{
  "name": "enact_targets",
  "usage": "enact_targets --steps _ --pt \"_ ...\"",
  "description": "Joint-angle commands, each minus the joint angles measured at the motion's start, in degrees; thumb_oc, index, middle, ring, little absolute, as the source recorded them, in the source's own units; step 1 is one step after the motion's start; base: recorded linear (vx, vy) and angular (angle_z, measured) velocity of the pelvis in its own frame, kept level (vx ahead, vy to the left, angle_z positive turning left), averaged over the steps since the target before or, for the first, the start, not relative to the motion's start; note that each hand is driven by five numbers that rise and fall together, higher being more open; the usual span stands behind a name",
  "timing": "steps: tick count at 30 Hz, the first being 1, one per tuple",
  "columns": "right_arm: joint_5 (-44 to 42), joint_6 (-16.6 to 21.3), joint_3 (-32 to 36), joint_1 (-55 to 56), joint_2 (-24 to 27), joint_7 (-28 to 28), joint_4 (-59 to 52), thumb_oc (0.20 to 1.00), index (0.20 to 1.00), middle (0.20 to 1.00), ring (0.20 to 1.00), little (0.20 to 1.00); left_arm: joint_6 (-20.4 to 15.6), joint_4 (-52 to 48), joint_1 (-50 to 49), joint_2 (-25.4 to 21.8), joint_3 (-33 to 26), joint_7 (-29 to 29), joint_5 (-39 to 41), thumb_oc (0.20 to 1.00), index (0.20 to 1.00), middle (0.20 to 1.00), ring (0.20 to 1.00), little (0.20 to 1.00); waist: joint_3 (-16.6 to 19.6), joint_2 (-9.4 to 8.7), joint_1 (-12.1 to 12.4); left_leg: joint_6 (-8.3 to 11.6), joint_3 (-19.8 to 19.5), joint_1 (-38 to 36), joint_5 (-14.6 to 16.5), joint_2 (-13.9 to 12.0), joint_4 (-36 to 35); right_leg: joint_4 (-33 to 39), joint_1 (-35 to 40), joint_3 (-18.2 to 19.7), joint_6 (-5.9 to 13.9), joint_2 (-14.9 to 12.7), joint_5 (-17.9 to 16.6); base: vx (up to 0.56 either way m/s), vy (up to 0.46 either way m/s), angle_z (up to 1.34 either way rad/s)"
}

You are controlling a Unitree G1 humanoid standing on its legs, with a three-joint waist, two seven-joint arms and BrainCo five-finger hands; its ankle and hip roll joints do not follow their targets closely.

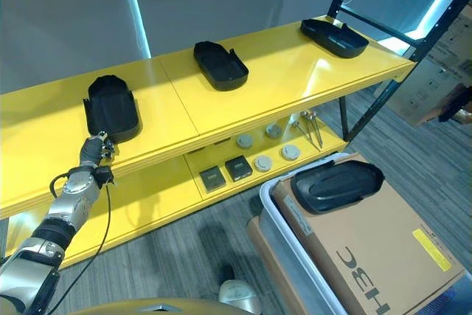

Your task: Move parts from the plastic box to the shelf.

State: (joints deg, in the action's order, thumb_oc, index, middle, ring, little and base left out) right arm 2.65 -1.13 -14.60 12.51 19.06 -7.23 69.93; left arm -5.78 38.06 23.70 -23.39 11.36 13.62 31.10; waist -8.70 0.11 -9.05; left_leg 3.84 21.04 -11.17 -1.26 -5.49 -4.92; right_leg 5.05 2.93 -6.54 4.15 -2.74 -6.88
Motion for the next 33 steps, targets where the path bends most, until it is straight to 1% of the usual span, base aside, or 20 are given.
enact_targets --steps 1,6,9,13,14,15,16,17,18,19,21,22,24,26,27,28,29,31,32,33 --pt "1.9 0.1 -3.2 -1.9 2.5 -0.4 3.3 1.000 1.000 1.000 1.000 1.000 -1.0 5.8 7.2 0.3 -0.8 1.0 -0.2 0.200 0.200 0.200 0.200 0.200 0.5 0.72 -0.9 0.44 -3.3 2.4 1.6 -1.5 1.3 -3.8 1.6 2.2 4.60 0.4 7.9 0.00 0.000 0.00" --pt "2.1 0.3 -3.4 -2.0 2.4 -0.5 3.7 1.000 1.000 1.000 1.000 1.000 -1.0 6.9 8.0 0.8 -1.2 1.0 1.6 0.200 0.200 0.200 0.200 0.200 0.6 0.61 -1.1 0.45 -3.1 2.3 1.6 -1.5 1.3 -3.9 1.6 2.2 4.60 0.4 8.1 0.00 0.001 -0.01" --pt "2.0 0.4 -3.6 -2.1 2.4 -0.5 3.8 1.000 1.000 1.000 1.000 1.000 -1.8 7.1 8.3 1.0 -1.1 0.9 1.7 0.200 0.200 0.200 0.200 0.200 0.5 0.58 -1.1 0.44 -3.3 2.3 1.6 -1.5 1.2 -4.1 1.6 2.1 4.54 0.4 8.2 0.00 0.004 -0.04" --pt "2.1 0.6 -3.5 -2.2 2.1 -0.4 4.1 1.000 1.000 1.000 1.000 1.000 -5.0 6.0 8.4 1.2 -1.0 0.0 2.7 0.200 0.200 0.200 0.200 0.200 0.6 0.56 -0.9 0.39 -3.6 2.0 1.7 -1.3 1.0 -4.1 2.0 1.9 4.52 0.3 8.4 0.00 0.008 -0.06" --pt "2.1 0.5 -3.5 -2.2 1.9 -0.4 4.1 1.000 1.000 1.000 1.000 1.000 -6.3 4.9 8.1 1.4 -1.0 -0.7 2.7 0.200 0.200 0.200 0.200 0.200 0.7 0.55 -0.7 0.41 -3.7 2.0 1.7 -1.2 1.0 -4.0 2.1 1.8 4.53 0.3 8.4 0.00 0.000 0.00" --pt "2.0 0.4 -3.0 -2.2 1.7 -0.4 4.2 1.000 1.000 1.000 1.000 1.000 -7.1 1.0 7.2 1.8 -0.7 -1.1 2.0 0.200 0.200 0.200 0.200 0.200 0.7 0.61 -0.1 0.36 -3.9 1.8 1.8 -1.1 0.9 -3.9 2.4 1.6 4.48 0.2 8.4 0.00 0.000 0.00" --pt "1.8 0.5 -2.7 -2.3 1.6 -0.4 4.4 1.000 1.000 1.000 1.000 1.000 -7.3 -2.1 6.4 2.0 -0.5 -1.3 1.7 0.269 0.269 0.269 0.269 0.269 0.7 0.65 0.2 0.35 -4.1 1.8 1.9 -1.1 0.8 -3.8 2.5 1.4 4.41 0.1 8.4 -0.04 0.041 0.01" --pt "1.7 0.6 -2.4 -2.3 1.3 -0.3 4.7 1.000 1.000 1.000 1.000 1.000 -7.4 -6.2 5.1 2.1 -0.4 -2.1 1.8 0.683 0.683 0.683 0.683 0.683 0.8 0.68 0.8 0.32 -4.5 1.7 1.9 -1.0 0.8 -3.7 2.8 1.2 4.30 0.0 8.4 -0.05 0.046 0.01" --pt "1.5 0.7 -2.1 -2.4 1.0 -0.2 5.0 1.000 1.000 1.000 1.000 1.000 -6.5 -10.8 3.7 2.0 -0.5 -2.5 1.8 1.000 1.000 1.000 1.000 1.000 0.8 0.71 1.4 0.29 -4.8 1.7 1.9 -0.9 0.8 -3.5 3.0 1.0 4.20 0.0 8.4 -0.06 0.054 0.01" --pt "1.4 0.8 -1.7 -2.5 0.8 -0.2 5.2 1.000 1.000 1.000 1.000 1.000 -5.5 -15.3 2.2 1.9 -0.7 -3.1 1.2 1.000 1.000 1.000 1.000 1.000 0.8 0.75 2.0 0.25 -5.2 1.7 2.0 -0.8 0.7 -3.4 3.2 0.7 4.08 -0.1 8.4 -0.07 0.062 0.03" --pt "1.1 0.7 -0.5 -3.1 0.4 -0.2 5.5 1.000 1.000 1.000 1.000 1.000 -2.3 -25.8 -1.9 1.2 -1.6 -5.2 1.9 1.000 1.000 1.000 1.000 1.000 0.9 0.86 3.6 0.16 -6.1 1.8 2.1 -0.4 0.7 -3.0 3.8 -0.1 3.83 -0.3 8.3 -0.08 0.068 0.09" --pt "1.1 0.6 -0.3 -3.1 0.3 -0.2 5.5 1.000 1.000 1.000 1.000 1.000 -1.9 -27.6 -3.0 1.0 -1.9 -5.9 1.9 1.000 1.000 1.000 1.000 1.000 1.0 0.87 4.0 0.13 -6.3 1.8 2.1 -0.3 0.6 -2.9 4.0 -0.3 3.79 -0.4 8.3 -0.08 0.065 0.22" --pt "0.5 -0.3 0.6 -3.6 -0.4 -0.1 5.3 1.000 1.000 1.000 1.000 1.000 1.0 -36.3 -7.4 0.3 -3.3 -8.9 3.8 1.000 1.000 1.000 1.000 1.000 1.1 0.96 5.8 -0.05 -7.2 2.0 2.3 0.1 0.8 -2.8 4.5 -1.1 3.64 -0.8 8.2 -0.11 0.091 0.22" --pt "0.0 -1.0 1.0 -3.8 -0.8 0.0 5.3 1.000 1.000 1.000 1.000 1.000 3.0 -40.3 -10.7 -0.3 -4.6 -12.0 6.1 1.000 1.000 1.000 1.000 1.000 1.3 1.05 7.1 -0.22 -8.0 2.2 2.4 0.6 0.9 -2.7 4.8 -1.8 3.68 -1.2 8.1 -0.12 0.106 0.16" --pt "0.0 -1.1 1.4 -4.1 -1.0 0.1 5.3 1.000 1.000 1.000 1.000 1.000 3.4 -42.3 -12.3 -0.6 -5.0 -14.5 6.8 1.000 1.000 1.000 1.000 1.000 1.4 1.09 7.8 -0.35 -8.3 2.3 2.5 0.9 1.1 -2.7 5.0 -2.2 3.70 -1.5 7.9 -0.11 0.094 0.29" --pt "0.1 -1.1 1.6 -4.2 -1.1 0.2 5.3 1.000 1.000 1.000 1.000 1.000 3.5 -43.4 -13.2 -0.8 -5.1 -15.3 7.5 1.000 1.000 1.000 1.000 1.000 1.4 1.09 8.2 -0.43 -8.6 2.5 2.6 1.0 1.3 -2.7 5.1 -2.3 3.74 -1.7 7.9 -0.14 0.125 0.31" --pt "-0.4 -1.7 1.9 -4.8 -1.2 0.3 5.2 1.000 1.000 1.000 1.000 1.000 4.7 -46.9 -15.8 -1.1 -5.9 -16.8 8.9 1.000 1.000 1.000 1.000 1.000 1.5 1.14 9.4 -0.71 -9.2 2.7 2.9 1.5 1.7 -2.8 5.2 -2.8 3.80 -2.1 7.6 -0.13 0.126 0.32" --pt "-0.6 -2.4 2.1 -5.2 -1.2 0.3 4.8 1.000 1.000 1.000 1.000 1.000 5.5 -49.5 -17.9 -1.4 -6.5 -16.2 8.0 1.000 1.000 1.000 1.000 1.000 1.5 1.14 10.4 -1.01 -9.9 3.1 3.3 2.1 2.4 -2.8 5.4 -3.2 3.95 -2.7 7.4 -0.13 0.136 0.25" --pt "-0.9 -3.2 2.0 -5.5 -1.5 0.7 4.6 1.000 1.000 1.000 1.000 1.000 5.6 -49.8 -19.1 -2.5 -7.0 -14.6 7.7 1.000 1.000 1.000 1.000 1.000 1.6 1.10 11.2 -1.40 -10.4 3.4 3.7 2.7 3.1 -3.1 5.4 -3.4 4.25 -3.3 7.1 -0.13 0.142 0.23" --pt "-1.8 -4.2 1.7 -5.7 -1.8 0.8 4.4 1.000 1.000 1.000 1.000 1.000 5.1 -49.7 -19.8 -3.4 -7.7 -14.3 6.8 1.000 1.000 1.000 1.000 1.000 1.6 1.00 11.8 -1.76 -10.4 3.7 4.1 3.1 3.8 -3.4 5.4 -3.7 4.52 -4.0 6.9 -0.15 0.167 0.31"
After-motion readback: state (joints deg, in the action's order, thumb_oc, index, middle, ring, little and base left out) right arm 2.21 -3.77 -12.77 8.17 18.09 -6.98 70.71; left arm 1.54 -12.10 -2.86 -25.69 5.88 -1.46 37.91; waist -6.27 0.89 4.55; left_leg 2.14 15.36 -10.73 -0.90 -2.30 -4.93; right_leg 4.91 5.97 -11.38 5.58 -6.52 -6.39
